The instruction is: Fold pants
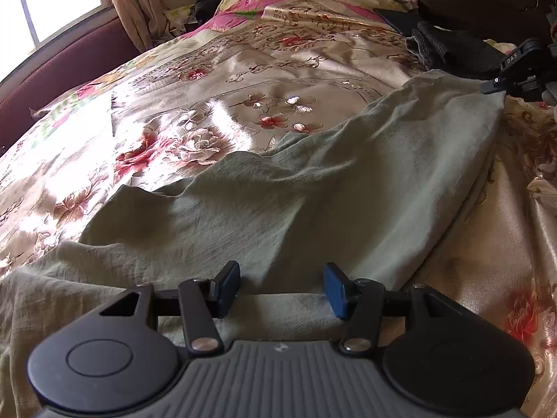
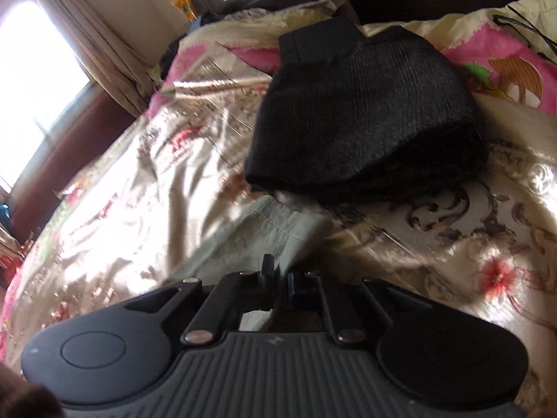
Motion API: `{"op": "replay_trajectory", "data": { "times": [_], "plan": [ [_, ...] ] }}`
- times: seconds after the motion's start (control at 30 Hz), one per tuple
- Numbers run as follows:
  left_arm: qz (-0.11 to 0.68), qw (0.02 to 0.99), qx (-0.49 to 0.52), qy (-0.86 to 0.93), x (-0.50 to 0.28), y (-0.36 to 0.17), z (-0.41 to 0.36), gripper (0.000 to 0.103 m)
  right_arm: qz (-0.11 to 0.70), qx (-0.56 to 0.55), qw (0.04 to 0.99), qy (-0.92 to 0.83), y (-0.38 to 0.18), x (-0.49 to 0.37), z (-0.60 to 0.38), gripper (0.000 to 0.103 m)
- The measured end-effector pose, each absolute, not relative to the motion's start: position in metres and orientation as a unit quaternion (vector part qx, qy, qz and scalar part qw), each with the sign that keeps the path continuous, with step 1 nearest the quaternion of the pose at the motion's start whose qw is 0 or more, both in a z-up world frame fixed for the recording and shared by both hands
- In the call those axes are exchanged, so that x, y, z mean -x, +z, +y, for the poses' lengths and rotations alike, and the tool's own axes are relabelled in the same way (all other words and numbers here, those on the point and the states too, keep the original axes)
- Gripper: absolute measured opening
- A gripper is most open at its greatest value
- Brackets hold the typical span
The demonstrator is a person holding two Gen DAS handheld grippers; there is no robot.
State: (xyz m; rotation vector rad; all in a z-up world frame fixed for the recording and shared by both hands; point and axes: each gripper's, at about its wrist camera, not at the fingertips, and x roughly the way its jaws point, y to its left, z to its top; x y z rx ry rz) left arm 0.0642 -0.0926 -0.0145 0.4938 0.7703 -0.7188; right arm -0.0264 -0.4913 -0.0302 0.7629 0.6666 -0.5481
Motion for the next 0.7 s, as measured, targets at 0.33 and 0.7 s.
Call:
{"op": "replay_trajectory", "data": {
  "times": [0.33,0.7],
  "plan": [
    [0.366,0.847,-0.193,-0.334,-0.053,-0.012,-0.054,0.068,0.333,-0.223,0.892,-0.211,0.032,0.028,-0.429,0.015],
    [0.358,0.868,-0.155,-0.307,-0.051,-0.009,-0.018,0.07,0.45,-0.075,0.863,0.217,0.0,-0.159,-0.201,0.041]
  ]
}}
